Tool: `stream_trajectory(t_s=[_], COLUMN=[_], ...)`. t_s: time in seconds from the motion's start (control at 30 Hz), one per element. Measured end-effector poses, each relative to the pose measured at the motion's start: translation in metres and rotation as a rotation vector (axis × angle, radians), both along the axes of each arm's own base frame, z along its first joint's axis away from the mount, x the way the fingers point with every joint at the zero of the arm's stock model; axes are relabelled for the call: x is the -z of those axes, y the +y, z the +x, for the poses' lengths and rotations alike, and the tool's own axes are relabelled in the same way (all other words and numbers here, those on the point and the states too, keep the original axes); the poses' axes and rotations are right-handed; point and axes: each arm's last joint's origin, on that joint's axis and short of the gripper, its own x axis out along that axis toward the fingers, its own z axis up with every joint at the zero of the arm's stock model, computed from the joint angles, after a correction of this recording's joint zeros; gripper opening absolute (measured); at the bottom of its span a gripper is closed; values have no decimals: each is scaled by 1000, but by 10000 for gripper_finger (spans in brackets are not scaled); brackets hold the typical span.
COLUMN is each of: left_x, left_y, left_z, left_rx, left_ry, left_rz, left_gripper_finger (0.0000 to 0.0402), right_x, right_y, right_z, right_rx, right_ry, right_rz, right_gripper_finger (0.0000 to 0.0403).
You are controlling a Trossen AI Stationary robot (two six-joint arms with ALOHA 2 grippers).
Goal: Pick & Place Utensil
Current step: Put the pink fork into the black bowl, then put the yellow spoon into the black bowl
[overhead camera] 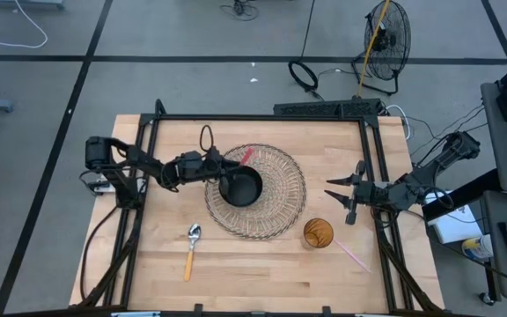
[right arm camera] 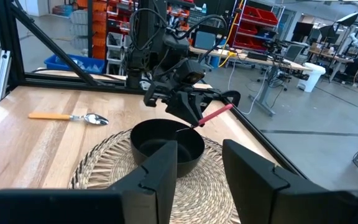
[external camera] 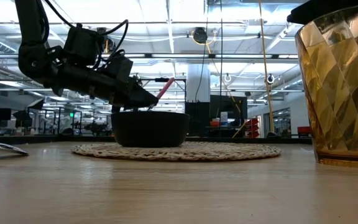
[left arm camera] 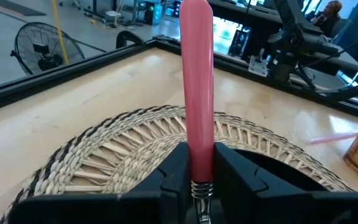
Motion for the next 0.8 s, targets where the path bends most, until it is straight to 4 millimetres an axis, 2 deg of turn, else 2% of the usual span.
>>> stream_trajectory(t_s=[0.27,0.8], left_x=[1,1], left_y=[0,0], left_z=[0,0], left_rx=[-1,8], left_ry=[7,12], left_rz=[-6,12], left_gripper_finger=[96,99], right_x=[0,0], right_y=[0,0], right_z=[0,0], right_rx=[0,1], right_ry=[-1,-2], right_rz=[4,7], right_gripper_finger=[128,128])
